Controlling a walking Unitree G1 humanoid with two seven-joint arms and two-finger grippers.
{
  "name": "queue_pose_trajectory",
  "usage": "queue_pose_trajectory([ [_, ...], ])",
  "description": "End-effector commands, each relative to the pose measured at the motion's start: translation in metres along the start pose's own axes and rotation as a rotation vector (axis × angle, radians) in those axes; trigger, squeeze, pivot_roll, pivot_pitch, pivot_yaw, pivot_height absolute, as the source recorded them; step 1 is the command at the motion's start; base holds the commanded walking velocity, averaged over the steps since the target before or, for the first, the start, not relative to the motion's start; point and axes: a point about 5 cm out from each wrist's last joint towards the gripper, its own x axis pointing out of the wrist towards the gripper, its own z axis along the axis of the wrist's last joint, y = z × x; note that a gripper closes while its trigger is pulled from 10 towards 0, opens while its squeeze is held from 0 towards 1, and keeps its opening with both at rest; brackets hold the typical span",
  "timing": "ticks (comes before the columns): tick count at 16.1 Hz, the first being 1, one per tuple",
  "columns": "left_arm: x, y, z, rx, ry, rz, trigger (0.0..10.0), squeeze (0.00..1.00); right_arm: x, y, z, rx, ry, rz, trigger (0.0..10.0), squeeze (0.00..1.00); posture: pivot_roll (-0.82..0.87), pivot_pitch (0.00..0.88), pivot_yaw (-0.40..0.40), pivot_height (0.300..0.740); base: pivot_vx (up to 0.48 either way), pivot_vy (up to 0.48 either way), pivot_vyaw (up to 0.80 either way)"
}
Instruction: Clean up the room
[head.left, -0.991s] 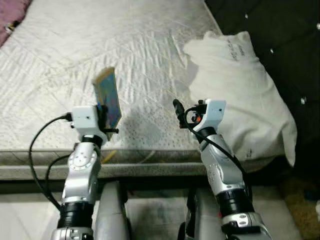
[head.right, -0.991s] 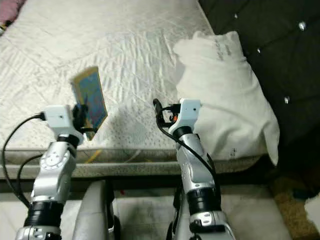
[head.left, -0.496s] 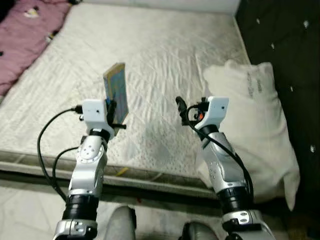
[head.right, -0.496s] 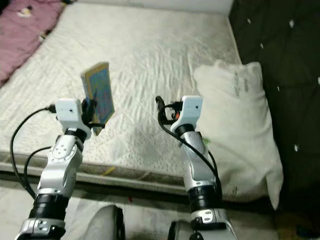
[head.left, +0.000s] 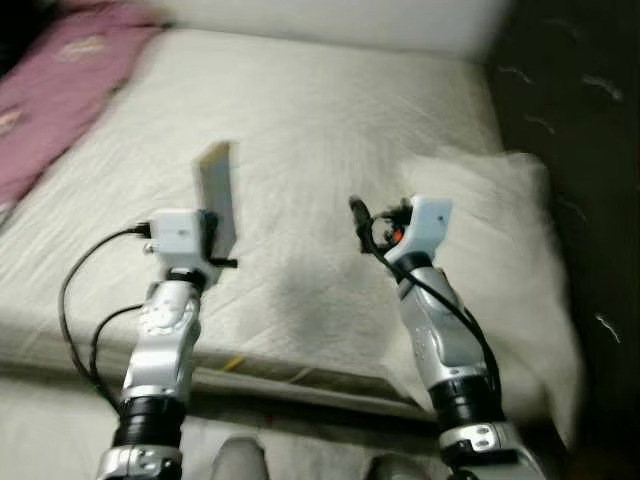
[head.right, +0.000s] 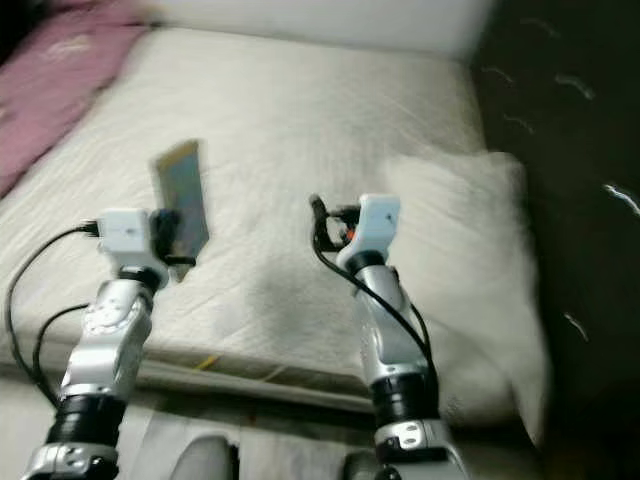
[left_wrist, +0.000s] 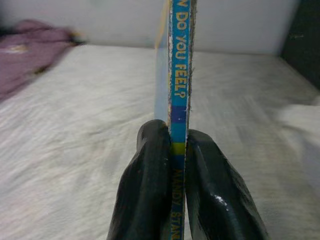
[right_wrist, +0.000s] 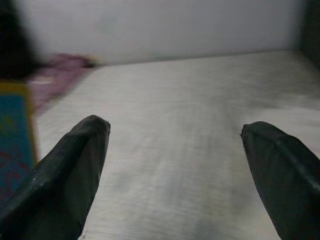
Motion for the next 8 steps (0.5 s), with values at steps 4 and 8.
queue_pose_trajectory([
  [4,0.0083,-0.0204,0.0117,-0.039,-0.044,-0.082,10.0,0.00,-0.0026,-0.0120,-0.0034,-0.007,0.018,-0.055,10.0,0.00,0.02,0.000,-0.011,0.740,0.000,0.000,-0.80],
  [8,0.0080,-0.0248,0.0115,-0.049,-0.049,-0.088,10.0,0.00,-0.0028,-0.0131,-0.0033,-0.019,0.018,-0.050,10.0,0.00,0.02,0.000,-0.017,0.740,0.000,0.000,-0.11],
])
